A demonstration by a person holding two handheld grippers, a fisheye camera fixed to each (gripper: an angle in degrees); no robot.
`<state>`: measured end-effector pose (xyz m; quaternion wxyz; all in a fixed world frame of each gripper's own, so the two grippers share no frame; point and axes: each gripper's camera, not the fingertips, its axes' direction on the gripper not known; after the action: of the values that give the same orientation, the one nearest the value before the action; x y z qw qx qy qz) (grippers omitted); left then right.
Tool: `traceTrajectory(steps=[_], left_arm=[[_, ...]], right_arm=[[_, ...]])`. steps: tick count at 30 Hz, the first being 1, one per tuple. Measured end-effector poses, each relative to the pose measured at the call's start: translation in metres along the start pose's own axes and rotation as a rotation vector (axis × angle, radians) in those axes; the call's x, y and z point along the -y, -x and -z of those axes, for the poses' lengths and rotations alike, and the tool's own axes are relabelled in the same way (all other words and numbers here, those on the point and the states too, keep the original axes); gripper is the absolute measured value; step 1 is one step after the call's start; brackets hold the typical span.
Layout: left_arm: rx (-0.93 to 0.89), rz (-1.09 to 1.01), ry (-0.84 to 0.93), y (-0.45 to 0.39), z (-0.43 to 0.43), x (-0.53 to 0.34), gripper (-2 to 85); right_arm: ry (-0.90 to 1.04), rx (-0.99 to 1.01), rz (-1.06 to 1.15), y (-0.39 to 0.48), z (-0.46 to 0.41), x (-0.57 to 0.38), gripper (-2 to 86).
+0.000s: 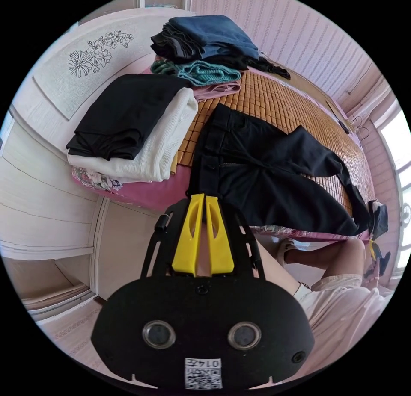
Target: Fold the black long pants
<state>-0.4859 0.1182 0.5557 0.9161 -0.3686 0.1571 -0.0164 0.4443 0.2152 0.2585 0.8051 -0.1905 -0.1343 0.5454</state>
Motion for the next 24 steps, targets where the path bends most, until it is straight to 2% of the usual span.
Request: traceTrajectory(steps=[3,7,9,12,14,15,17,24], left_arm=[[-0.058,-0.046,-0.097,-0.021,0.021,-0.009,-0.5],[-0.114,-0.136,-0.153,-0.061,0.031,-0.011,1.7],[-0.130,-0.207,-0.148,-0.097,0.026,-0.004,3.5],[-0.147,-0.296,-0.127,-0.151,0.007,0.011,4.3],[-0.155,-0.345,-0.111,-0.185,-0.009,0.023,5.0],[-0.156,-0.374,-0.100,-0.208,-0.023,0.032,5.3],[-0.155,-0.410,-0.076,-0.240,-0.044,0.047,5.6],[-0.086,-0.454,-0.032,-0.314,-0.126,0.113,5.8]], right_arm=[[-0.013,-0.093,0.100,0.029,-0.019,0.028,6.2],[0.017,-0.106,0.188,0.058,-0.047,0.068,10.3],[0.011,-0.251,0.290,0.077,-0.067,0.089,10.9],[0.031,-0.500,0.327,0.071,-0.108,0.116,11.0],[0.122,-0.551,0.311,0.056,-0.141,0.133,11.0],[0.206,-0.525,0.317,0.045,-0.163,0.139,11.0],[0.250,-0.498,0.326,0.038,-0.179,0.139,10.6],[0.127,-0.416,0.402,0.030,-0.130,0.134,2.7]])
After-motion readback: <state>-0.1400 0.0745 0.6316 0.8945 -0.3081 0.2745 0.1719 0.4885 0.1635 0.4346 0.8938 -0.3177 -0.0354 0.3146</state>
